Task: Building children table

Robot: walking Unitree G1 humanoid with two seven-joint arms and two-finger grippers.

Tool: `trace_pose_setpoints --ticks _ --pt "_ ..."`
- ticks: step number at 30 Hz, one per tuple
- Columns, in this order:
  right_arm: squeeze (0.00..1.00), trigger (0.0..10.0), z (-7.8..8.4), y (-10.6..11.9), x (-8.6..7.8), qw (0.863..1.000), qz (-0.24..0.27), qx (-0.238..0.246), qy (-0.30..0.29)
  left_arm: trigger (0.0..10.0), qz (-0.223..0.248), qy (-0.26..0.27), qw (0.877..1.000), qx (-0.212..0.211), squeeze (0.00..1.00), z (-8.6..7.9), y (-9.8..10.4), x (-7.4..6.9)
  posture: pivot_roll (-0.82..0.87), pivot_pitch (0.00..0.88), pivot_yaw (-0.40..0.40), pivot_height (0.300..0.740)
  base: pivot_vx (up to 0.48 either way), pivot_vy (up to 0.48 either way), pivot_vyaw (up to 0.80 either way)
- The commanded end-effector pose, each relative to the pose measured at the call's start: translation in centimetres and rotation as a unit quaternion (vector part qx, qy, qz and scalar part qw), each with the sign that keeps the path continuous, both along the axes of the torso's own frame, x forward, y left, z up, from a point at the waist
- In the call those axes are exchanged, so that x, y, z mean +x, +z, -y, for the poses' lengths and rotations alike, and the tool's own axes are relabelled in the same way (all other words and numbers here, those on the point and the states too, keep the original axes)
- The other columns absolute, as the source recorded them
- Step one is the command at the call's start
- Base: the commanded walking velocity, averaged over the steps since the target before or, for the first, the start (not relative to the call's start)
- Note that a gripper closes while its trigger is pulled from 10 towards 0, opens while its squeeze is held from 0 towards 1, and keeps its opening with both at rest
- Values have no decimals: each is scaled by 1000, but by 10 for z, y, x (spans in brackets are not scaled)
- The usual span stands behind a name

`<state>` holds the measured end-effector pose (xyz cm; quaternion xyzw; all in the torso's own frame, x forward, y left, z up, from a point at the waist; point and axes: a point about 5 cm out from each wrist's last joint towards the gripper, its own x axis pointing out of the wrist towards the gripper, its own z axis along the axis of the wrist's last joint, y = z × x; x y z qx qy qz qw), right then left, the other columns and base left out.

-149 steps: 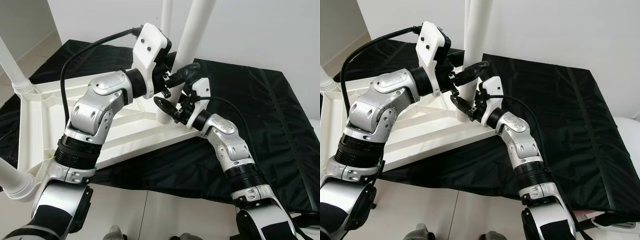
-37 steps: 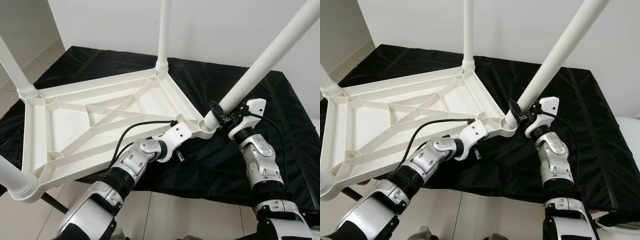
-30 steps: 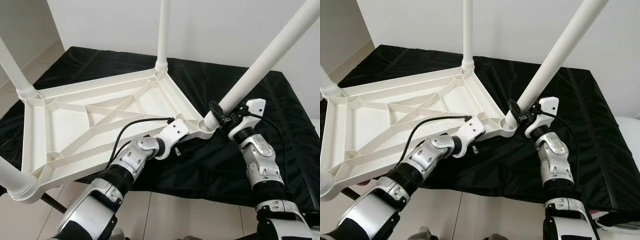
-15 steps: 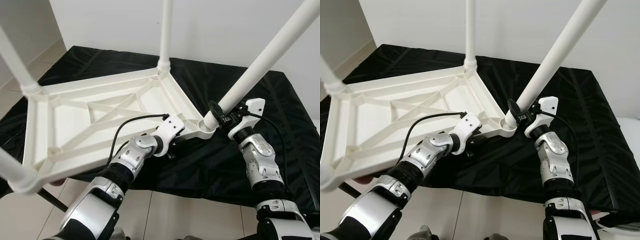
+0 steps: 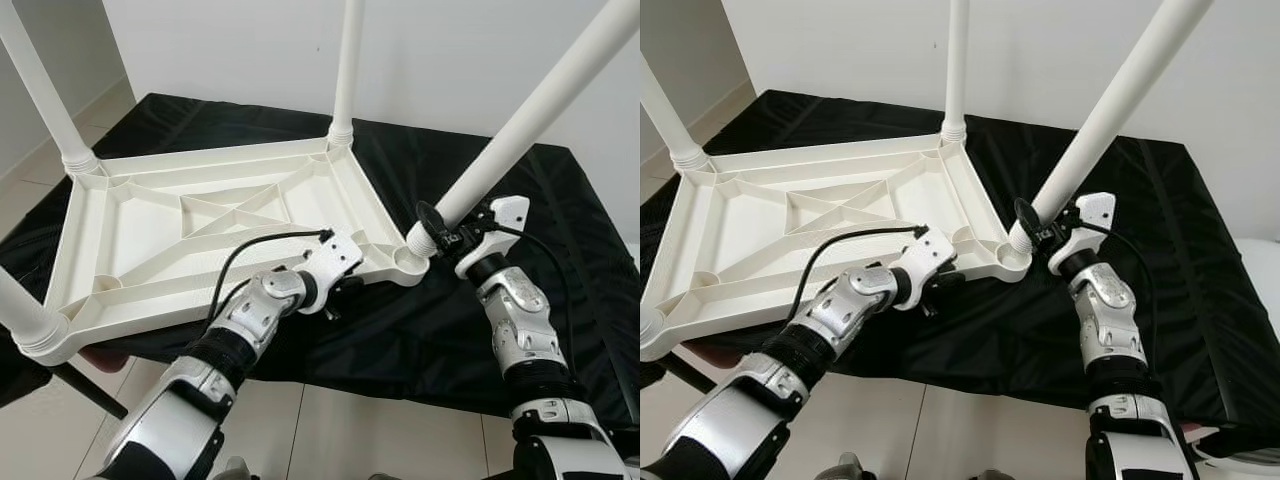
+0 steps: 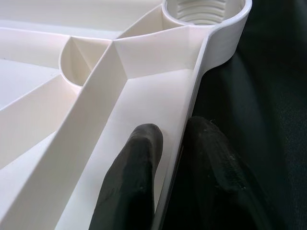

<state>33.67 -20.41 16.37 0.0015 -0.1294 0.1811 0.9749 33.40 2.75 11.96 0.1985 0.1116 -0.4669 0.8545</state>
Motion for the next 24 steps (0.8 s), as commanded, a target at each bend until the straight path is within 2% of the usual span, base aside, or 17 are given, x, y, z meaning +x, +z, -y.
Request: trace_pose_setpoints --ticks 1,7,13,19,24 --pt "0 10000 -1 1 1 1000 -5 -1 11 10000 -28 -65 997 32 0 -5 -6 -7 -63 0 0 740 0 0 0" --pt "0 10000 -6 -1 -2 999 -22 4 47 10000 -25 -49 997 47 0 -25 -7 -7 -56 0 -8 740 0 0 0" --pt "0 10000 -13 -2 -4 996 -33 4 86 10000 -24 -41 998 47 0 -36 -6 -9 -48 0 -13 740 0 0 0" --pt "0 10000 -23 -3 -4 991 -45 6 126 10000 -21 -32 998 44 0 -34 -5 -8 -36 0 -28 740 0 0 0" --pt "0 10000 -29 -4 -4 987 -52 -11 151 10000 -14 -31 998 43 0 -33 -4 -8 -37 0 -31 740 0 0 0"
